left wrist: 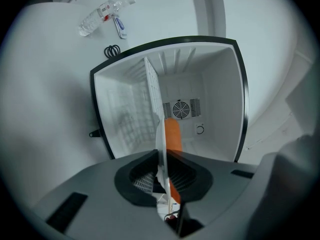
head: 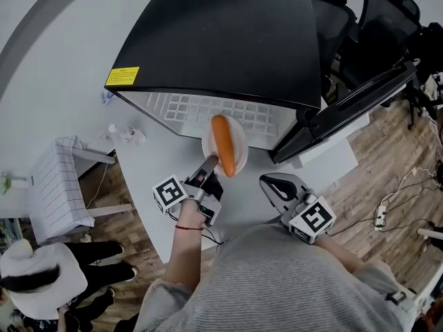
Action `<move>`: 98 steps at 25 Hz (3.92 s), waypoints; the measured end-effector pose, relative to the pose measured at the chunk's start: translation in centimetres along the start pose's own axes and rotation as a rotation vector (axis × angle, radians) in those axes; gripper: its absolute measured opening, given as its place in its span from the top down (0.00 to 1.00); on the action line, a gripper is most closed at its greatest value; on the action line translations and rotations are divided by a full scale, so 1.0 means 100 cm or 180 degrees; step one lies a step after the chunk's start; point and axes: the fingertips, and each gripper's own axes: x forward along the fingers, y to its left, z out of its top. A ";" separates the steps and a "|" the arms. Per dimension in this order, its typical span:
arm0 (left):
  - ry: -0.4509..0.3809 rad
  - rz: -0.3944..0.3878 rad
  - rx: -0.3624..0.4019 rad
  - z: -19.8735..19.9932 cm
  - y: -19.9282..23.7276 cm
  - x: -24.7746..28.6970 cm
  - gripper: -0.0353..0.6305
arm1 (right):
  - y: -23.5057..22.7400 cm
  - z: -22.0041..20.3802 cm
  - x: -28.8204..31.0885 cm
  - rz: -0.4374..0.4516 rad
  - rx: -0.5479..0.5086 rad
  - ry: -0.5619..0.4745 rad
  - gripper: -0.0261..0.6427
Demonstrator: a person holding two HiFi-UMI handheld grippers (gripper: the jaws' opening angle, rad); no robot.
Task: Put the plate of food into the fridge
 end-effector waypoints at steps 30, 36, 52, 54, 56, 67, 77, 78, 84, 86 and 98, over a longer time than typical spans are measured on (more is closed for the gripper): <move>-0.0383 0.0119 -0.0098 0.041 -0.006 0.074 0.88 | 0.007 -0.012 0.011 0.0247 -0.0002 0.0198 0.94; -0.0496 0.0200 -0.0223 0.043 0.001 0.082 0.88 | 0.006 -0.015 0.009 0.0238 -0.0020 0.0232 0.94; -0.0480 0.0067 0.0274 0.045 -0.010 0.072 0.75 | 0.013 -0.016 0.007 0.0261 0.0001 0.0302 0.94; -0.0486 0.0060 0.0327 0.045 -0.010 0.068 0.75 | 0.013 -0.016 0.007 0.0265 -0.0003 0.0250 0.94; -0.0487 0.0065 0.0392 0.043 -0.011 0.062 0.75 | 0.013 -0.016 0.008 0.0267 -0.0002 0.0219 0.94; -0.0306 0.0145 0.0822 0.016 -0.012 0.034 0.75 | 0.019 -0.015 0.010 0.0290 -0.0017 0.0191 0.94; -0.0142 0.0087 0.1335 -0.004 -0.022 0.022 0.93 | 0.022 -0.014 0.009 0.0255 -0.0044 0.0190 0.94; -0.0119 0.0097 0.1513 -0.006 -0.023 0.021 0.93 | 0.022 -0.014 0.008 0.0249 -0.0040 0.0189 0.94; -0.0022 0.0116 0.2850 -0.031 -0.028 0.007 0.93 | 0.020 -0.015 0.007 0.0208 -0.0037 0.0187 0.94; 0.0033 0.0102 0.2975 -0.041 -0.025 0.003 0.93 | 0.021 -0.015 0.007 0.0207 -0.0051 0.0188 0.94; 0.0166 0.0081 0.3584 -0.080 -0.021 -0.015 0.93 | 0.031 -0.015 0.007 0.0223 -0.0137 0.0199 0.94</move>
